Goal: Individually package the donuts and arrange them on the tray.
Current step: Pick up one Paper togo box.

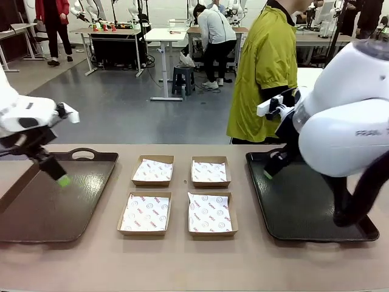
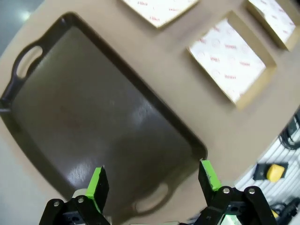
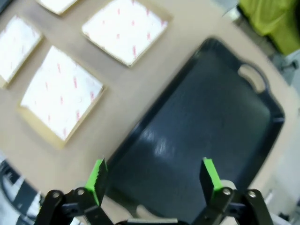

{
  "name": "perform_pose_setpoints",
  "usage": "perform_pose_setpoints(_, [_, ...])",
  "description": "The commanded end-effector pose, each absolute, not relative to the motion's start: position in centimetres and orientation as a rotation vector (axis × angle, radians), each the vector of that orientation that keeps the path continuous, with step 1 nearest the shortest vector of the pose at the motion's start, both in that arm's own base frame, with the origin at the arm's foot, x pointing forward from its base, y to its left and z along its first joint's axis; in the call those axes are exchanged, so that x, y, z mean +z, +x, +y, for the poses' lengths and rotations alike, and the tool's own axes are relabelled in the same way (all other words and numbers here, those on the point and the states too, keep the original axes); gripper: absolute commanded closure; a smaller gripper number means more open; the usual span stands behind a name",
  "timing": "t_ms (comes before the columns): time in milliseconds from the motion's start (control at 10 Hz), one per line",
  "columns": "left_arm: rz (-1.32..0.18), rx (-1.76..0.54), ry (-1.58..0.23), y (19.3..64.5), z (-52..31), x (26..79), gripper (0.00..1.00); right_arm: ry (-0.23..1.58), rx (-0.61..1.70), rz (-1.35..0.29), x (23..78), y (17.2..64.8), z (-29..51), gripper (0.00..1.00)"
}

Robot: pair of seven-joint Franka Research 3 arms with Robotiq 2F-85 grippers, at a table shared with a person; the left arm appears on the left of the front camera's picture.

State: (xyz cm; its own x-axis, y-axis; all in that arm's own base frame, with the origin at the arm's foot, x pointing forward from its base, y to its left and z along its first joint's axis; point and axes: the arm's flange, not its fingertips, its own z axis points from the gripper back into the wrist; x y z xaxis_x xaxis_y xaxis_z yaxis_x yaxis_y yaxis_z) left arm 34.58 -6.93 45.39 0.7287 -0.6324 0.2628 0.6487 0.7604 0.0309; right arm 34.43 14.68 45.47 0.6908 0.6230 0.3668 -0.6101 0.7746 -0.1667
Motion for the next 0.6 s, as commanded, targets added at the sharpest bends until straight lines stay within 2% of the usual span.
perform_pose_setpoints(0, [-0.279,-0.7,-0.069,26.6,-3.9,40.8,0.0,-0.027,0.686,-0.341,40.2,23.7,10.0,0.0])
perform_pose_setpoints(100, [-0.287,-0.691,-0.055,26.6,-4.2,40.5,0.0,-0.046,0.694,-0.305,39.9,23.8,9.8,0.0])
perform_pose_setpoints(200, [-0.257,-0.698,-0.073,33.8,-5.6,46.3,0.0,-0.289,0.669,-0.344,39.7,24.9,9.5,0.0])
perform_pose_setpoints(300, [-0.257,-0.698,-0.073,33.8,-5.6,46.3,0.0,-0.043,0.687,-0.323,46.7,32.1,13.7,0.0])
perform_pose_setpoints(500, [-0.257,-0.698,-0.073,33.8,-5.6,46.3,0.0,-0.043,0.687,-0.323,46.7,32.1,13.7,0.0])
